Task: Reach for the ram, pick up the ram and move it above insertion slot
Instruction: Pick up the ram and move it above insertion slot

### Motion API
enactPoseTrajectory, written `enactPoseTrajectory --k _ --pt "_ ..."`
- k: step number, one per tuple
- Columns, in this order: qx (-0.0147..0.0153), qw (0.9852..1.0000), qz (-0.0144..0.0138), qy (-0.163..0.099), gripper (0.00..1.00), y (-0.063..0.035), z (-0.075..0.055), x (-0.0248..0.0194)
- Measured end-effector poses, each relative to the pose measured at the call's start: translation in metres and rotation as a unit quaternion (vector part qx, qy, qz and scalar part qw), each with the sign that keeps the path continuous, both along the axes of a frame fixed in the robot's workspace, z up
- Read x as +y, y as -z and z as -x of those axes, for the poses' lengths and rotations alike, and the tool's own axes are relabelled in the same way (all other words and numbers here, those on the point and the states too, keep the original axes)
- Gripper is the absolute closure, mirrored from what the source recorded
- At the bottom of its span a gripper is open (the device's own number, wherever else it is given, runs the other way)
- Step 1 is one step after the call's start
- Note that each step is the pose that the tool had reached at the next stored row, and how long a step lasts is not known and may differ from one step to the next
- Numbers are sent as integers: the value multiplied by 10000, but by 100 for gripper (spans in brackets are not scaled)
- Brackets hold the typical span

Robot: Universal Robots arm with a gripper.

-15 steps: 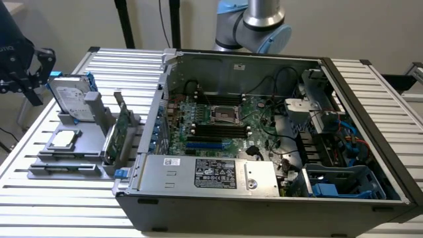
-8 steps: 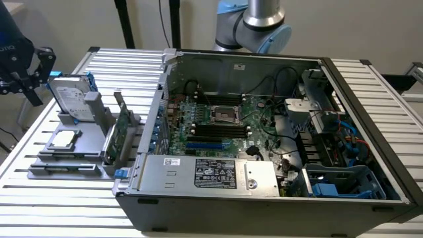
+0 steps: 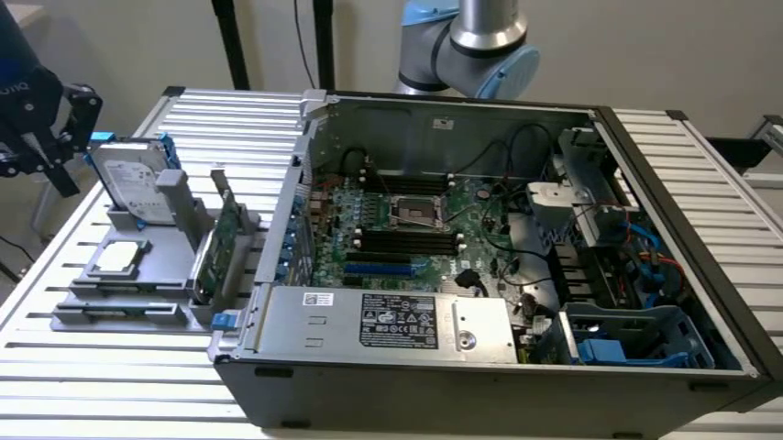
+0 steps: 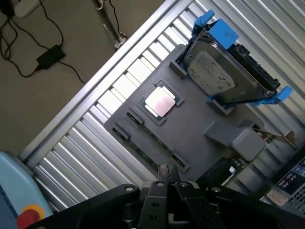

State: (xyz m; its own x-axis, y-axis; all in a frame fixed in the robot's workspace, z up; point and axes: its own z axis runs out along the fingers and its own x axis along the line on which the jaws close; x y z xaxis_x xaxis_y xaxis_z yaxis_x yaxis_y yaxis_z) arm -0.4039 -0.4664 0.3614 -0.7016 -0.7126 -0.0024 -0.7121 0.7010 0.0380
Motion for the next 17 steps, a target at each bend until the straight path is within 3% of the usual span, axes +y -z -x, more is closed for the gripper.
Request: enactPoseTrajectory --k 5,9,13,17 --pt "0 9990 0 -455 89 2 0 0" --pt "0 9967 0 -816 89 4 0 0" --pt "0 9930 0 -1179 89 5 0 0" --pt "0 9880 0 -1544 89 8 0 0"
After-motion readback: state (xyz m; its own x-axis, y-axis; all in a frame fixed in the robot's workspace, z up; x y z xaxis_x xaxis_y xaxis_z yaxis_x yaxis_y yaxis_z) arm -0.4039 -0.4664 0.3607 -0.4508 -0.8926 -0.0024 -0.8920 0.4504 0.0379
